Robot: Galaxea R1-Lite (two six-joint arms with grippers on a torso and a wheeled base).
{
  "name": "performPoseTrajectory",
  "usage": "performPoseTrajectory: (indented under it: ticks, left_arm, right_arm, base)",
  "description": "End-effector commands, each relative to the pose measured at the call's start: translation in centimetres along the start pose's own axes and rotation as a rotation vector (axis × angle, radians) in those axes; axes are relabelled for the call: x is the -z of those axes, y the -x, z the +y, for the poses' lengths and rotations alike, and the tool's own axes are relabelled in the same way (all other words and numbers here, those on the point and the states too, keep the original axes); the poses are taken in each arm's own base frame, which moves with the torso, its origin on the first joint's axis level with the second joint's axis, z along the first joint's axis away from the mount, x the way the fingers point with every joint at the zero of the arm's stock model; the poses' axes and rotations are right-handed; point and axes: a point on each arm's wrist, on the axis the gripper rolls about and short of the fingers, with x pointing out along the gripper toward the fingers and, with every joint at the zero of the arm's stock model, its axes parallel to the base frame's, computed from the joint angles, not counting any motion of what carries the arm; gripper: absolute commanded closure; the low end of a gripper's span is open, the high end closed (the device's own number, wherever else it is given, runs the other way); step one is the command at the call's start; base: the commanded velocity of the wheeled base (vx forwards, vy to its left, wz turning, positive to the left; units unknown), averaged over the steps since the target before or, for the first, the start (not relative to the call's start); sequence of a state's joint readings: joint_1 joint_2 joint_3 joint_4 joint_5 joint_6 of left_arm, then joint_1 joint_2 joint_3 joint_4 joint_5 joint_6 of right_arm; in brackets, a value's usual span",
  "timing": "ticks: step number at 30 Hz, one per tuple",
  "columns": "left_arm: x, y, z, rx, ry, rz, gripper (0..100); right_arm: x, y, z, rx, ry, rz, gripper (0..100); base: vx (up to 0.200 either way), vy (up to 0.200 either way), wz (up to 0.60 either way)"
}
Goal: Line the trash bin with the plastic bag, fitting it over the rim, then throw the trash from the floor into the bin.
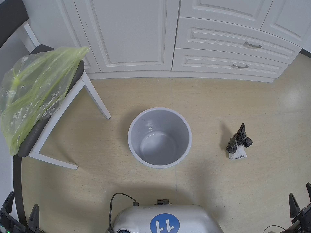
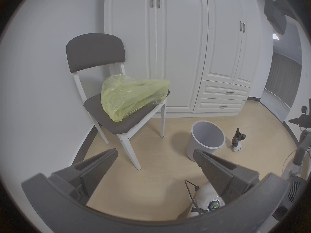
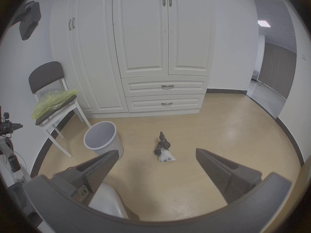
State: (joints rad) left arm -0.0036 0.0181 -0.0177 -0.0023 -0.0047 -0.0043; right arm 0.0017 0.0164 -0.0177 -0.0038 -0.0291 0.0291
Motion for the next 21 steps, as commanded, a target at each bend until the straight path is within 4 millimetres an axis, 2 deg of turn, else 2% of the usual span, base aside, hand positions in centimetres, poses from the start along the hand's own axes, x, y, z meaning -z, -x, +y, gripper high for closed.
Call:
performPoseTrajectory:
  ticks: [1,16,21]
  left_arm:
    - [0.54,0.01,-0.01,0.002,-0.003,0.000,0]
    - [0.49,0.01,-0.10,0.041,-0.050,-0.005,0]
    - [0.45,0.02,0.05,-0.023,0.056,-0.007,0]
  right_arm:
    - [0.52,0.00,-0.02,-0.001,0.000,0.001,0]
    - [0.54,0.00,0.05,-0.026,0.069,0.002,0]
    - [0.49,0.00,0.02,-0.011,0.026,-0.002,0]
  base:
    - [0.000,0.000,0.00]
    - [0.000,0.000,0.00]
    - [0.000,0.000,0.00]
